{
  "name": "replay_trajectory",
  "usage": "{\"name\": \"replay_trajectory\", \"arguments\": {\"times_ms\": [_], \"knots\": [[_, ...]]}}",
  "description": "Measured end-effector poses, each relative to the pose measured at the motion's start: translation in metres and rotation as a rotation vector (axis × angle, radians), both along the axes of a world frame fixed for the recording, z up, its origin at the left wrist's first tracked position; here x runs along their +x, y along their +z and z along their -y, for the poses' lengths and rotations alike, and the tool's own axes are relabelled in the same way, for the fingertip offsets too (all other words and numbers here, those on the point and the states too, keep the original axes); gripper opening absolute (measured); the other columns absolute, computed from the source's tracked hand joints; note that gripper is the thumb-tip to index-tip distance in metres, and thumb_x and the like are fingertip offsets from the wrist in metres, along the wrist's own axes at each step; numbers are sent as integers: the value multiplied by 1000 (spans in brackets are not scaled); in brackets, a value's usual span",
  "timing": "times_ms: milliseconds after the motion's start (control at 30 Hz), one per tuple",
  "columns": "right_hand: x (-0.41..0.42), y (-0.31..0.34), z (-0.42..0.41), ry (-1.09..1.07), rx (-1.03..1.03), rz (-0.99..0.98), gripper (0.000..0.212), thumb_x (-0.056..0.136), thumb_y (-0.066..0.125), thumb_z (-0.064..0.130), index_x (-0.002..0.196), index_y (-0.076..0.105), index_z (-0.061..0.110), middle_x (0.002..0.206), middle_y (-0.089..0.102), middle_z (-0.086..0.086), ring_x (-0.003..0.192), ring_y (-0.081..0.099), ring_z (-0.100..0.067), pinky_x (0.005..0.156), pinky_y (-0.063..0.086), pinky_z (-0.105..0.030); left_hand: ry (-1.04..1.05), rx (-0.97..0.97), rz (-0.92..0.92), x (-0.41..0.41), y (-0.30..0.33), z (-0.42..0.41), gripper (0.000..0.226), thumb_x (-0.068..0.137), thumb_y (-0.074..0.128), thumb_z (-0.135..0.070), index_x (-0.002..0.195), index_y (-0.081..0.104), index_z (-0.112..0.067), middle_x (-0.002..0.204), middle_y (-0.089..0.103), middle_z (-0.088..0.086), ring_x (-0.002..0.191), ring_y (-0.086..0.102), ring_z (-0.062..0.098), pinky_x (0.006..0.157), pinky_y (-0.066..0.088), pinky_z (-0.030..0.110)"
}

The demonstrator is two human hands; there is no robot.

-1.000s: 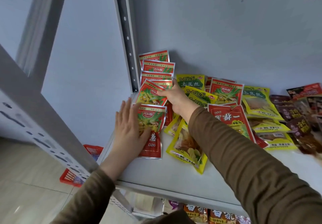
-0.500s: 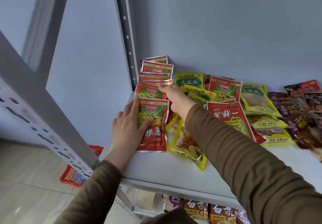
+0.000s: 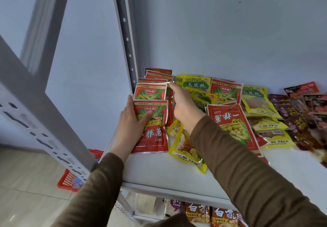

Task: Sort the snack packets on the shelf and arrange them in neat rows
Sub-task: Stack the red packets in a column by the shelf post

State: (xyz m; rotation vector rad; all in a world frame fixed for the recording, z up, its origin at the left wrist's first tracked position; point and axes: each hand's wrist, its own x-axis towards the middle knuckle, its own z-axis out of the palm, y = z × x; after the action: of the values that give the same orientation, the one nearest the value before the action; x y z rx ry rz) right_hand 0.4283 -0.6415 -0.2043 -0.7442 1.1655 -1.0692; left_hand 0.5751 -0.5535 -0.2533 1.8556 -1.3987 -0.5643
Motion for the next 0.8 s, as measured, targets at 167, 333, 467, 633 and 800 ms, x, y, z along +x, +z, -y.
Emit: {"name": "replay_trajectory", "arguments": {"times_ms": [167, 333, 467, 633, 800], "knots": [[4, -11, -36, 50, -58, -26, 21, 102, 55, 19, 122, 60, 16, 105, 74, -8, 88, 75, -24, 70, 60, -38, -19, -55, -54, -6, 4, 0, 93, 88, 61, -66, 162, 12, -36, 152, 50, -3, 125, 61, 19, 100, 55, 50], [12, -14, -52, 50, -195, -105, 35, 103, 49, 14, 136, 50, 26, 117, 70, -4, 102, 71, -23, 88, 60, -46, 10, -171, 26, -11, 5, 1, 80, 93, 67, -55, 158, 25, -34, 146, 56, -3, 127, 57, 19, 100, 50, 42], [5, -16, -50, 0, -150, -97, 26, 105, 49, 22, 131, 54, 23, 113, 72, -4, 97, 73, -20, 78, 61, -38, 95, -159, 110, -10, 5, -3, 77, 90, 64, -63, 154, 31, -35, 141, 57, -3, 126, 55, 20, 105, 45, 49], [2, -5, -34, -32, -134, -21, 24, 100, 59, 31, 118, 60, 15, 96, 77, -2, 77, 76, -14, 55, 58, -26, 60, -141, -76, -11, 4, -7, 76, 88, 74, -51, 151, 32, -39, 143, 53, -5, 114, 63, 14, 87, 60, 40], [-1, 7, -9, 110, -65, -126, 3, 95, 66, 13, 94, 68, 13, 79, 77, 0, 63, 75, -14, 48, 54, -24, 44, -74, -193, -9, 4, -6, 78, 87, 77, -45, 150, 33, -35, 141, 54, -3, 103, 66, 12, 72, 58, 28]]}}
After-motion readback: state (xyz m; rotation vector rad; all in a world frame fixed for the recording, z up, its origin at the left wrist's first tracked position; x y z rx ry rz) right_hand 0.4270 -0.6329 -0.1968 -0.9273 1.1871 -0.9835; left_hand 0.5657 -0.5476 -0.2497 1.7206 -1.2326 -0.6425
